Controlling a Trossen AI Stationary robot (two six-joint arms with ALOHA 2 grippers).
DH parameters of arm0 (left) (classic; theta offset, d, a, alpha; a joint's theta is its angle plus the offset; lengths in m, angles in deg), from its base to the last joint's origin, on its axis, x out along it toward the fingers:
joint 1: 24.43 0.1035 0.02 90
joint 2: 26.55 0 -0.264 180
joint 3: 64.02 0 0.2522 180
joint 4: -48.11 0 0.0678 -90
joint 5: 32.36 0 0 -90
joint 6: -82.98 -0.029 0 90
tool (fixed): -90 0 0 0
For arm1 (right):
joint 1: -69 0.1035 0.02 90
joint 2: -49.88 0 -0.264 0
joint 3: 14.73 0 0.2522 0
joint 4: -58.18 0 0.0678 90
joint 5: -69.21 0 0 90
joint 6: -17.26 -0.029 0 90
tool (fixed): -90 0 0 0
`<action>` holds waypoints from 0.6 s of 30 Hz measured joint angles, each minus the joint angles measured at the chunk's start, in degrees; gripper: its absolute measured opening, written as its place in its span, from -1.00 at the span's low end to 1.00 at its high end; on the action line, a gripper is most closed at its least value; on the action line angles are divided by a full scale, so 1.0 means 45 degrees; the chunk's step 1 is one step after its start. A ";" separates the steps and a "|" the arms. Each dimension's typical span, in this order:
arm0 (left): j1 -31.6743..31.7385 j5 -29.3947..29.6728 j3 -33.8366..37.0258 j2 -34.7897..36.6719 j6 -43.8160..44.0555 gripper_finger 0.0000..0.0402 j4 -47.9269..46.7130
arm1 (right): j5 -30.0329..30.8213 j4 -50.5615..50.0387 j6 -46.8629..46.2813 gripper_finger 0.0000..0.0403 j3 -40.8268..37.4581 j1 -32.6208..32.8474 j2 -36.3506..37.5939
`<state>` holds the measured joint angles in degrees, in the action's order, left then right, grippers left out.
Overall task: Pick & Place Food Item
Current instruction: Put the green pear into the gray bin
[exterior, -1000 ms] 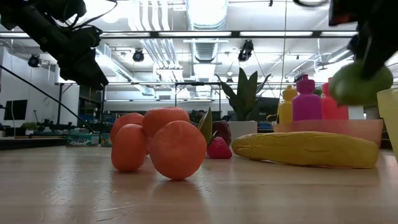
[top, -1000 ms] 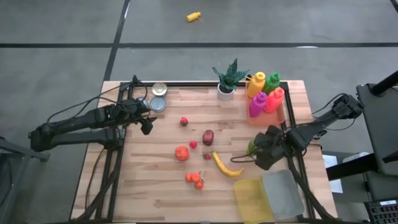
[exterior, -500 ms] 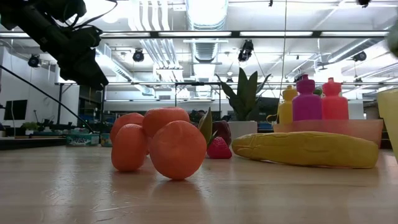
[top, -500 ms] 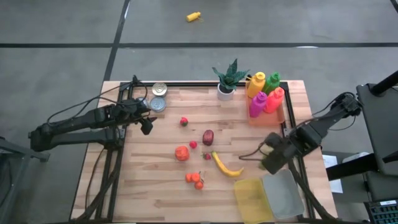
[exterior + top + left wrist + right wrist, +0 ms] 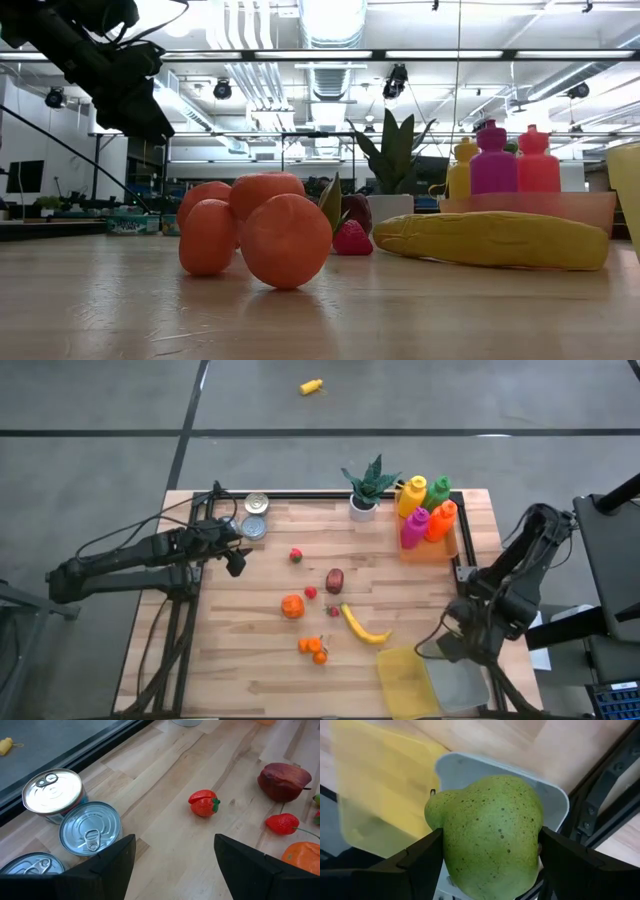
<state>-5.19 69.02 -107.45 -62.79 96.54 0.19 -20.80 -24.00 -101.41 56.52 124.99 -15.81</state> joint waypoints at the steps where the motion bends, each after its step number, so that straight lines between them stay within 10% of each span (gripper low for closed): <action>1: 0.0000 -0.0004 0.0001 0.0001 0.0000 0.37 0.0000 | 0.0000 0.0188 -0.0088 0.41 -0.0242 0.0166 0.0000; 18: -0.0005 0.0000 0.0004 0.0000 -0.0005 0.37 0.0005 | -0.0005 0.3055 -0.0313 0.41 -0.3108 0.0416 0.0000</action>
<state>-5.21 69.02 -107.43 -62.80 96.52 0.22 -20.82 -10.25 -102.81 42.54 126.87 -15.81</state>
